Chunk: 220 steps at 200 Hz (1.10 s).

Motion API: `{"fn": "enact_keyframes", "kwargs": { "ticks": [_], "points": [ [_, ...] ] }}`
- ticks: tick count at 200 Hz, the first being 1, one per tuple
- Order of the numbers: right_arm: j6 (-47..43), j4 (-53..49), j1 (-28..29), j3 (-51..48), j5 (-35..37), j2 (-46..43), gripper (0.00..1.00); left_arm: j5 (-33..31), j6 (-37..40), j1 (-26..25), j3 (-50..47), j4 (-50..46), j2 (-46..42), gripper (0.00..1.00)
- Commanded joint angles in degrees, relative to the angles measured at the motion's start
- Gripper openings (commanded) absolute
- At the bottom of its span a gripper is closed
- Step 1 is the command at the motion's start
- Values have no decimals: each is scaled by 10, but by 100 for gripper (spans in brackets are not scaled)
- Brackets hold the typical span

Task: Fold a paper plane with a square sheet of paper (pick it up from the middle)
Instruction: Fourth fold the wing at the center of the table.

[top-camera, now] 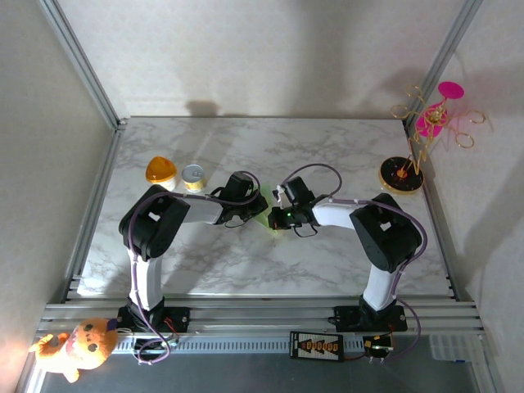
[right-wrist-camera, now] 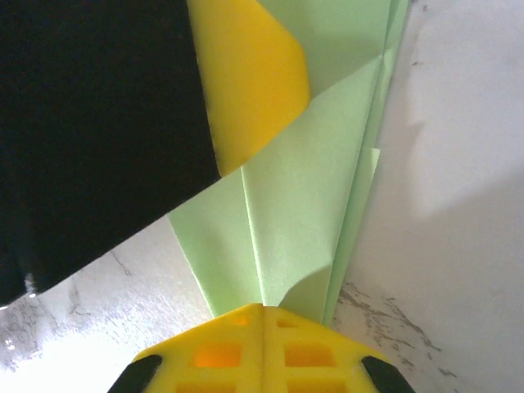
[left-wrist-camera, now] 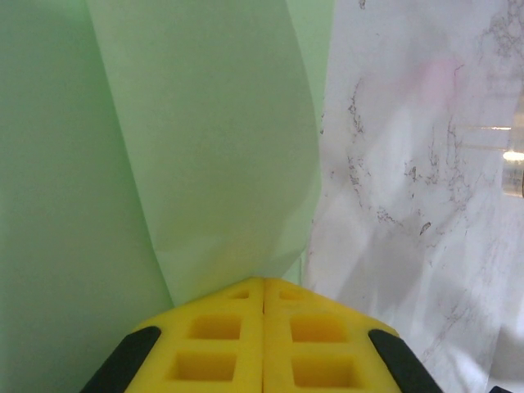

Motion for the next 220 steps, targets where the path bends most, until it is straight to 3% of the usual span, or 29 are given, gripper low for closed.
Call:
{"fn": "enact_keyframes", "kwargs": {
  "ticks": [1,76,115,165,220],
  "points": [
    [-6,-43,3,-30,-18,-9,1,-21,-3,9,-3,-32,28,6],
    [10,-69,2,-100,-18,-85,2,-15,-1,9,-6,-26,28,6],
    [10,-10,-1,-77,1,-147,4,-6,-1,9,-6,-19,26,6],
    [8,8,0,-6,-1,-52,4,8,-8,8,-7,-8,18,7],
    [-13,-22,1,0,21,2,3,41,-13,8,-2,15,-1,8]
  ]
}}
